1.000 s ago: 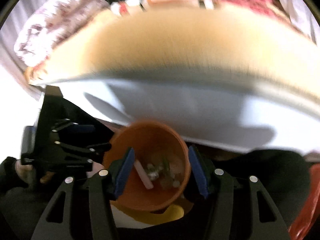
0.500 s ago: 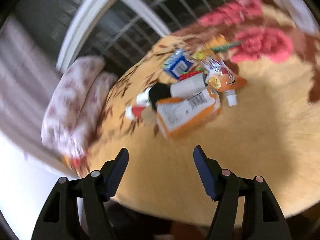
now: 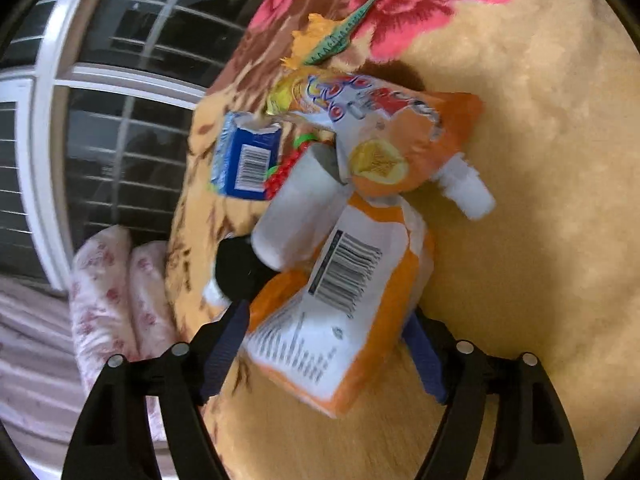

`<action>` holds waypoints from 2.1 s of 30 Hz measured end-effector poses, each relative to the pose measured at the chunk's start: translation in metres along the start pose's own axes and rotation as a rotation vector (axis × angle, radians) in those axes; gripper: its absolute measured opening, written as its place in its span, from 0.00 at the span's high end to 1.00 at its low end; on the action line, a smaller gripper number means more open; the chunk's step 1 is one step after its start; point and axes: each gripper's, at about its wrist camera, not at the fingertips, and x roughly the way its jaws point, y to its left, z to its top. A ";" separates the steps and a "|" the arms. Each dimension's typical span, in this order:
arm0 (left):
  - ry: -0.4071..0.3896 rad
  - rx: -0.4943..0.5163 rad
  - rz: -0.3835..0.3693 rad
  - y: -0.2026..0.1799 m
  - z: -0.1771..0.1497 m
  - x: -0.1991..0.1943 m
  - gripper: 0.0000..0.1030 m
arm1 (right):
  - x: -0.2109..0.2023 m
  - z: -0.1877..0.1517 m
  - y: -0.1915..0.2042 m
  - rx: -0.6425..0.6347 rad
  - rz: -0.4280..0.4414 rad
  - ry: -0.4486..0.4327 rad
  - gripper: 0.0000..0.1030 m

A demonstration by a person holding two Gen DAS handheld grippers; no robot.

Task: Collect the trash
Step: 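Grasp the orange-white snack bag with the right gripper and lift, then grasp the wooden block with the left gripper while the right holds the bag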

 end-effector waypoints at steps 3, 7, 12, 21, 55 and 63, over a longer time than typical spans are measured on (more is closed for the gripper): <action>-0.013 -0.014 0.015 0.005 0.000 -0.004 0.20 | 0.013 0.001 0.003 -0.030 -0.031 -0.001 0.71; -0.028 -0.029 0.039 0.009 0.004 -0.013 0.20 | -0.010 -0.013 -0.001 -0.123 0.017 -0.028 0.80; -0.042 -0.045 0.075 0.012 0.028 -0.016 0.20 | -0.083 -0.059 0.002 -0.479 0.054 -0.144 0.80; -0.077 -0.097 0.207 0.007 0.135 0.030 0.20 | -0.161 -0.166 -0.021 -1.022 -0.094 -0.456 0.79; -0.029 -0.269 0.374 0.034 0.193 0.113 0.65 | -0.169 -0.144 -0.075 -0.884 -0.013 -0.422 0.78; -0.039 -0.163 0.302 0.000 0.138 0.056 0.65 | -0.170 -0.161 -0.073 -0.917 -0.030 -0.400 0.78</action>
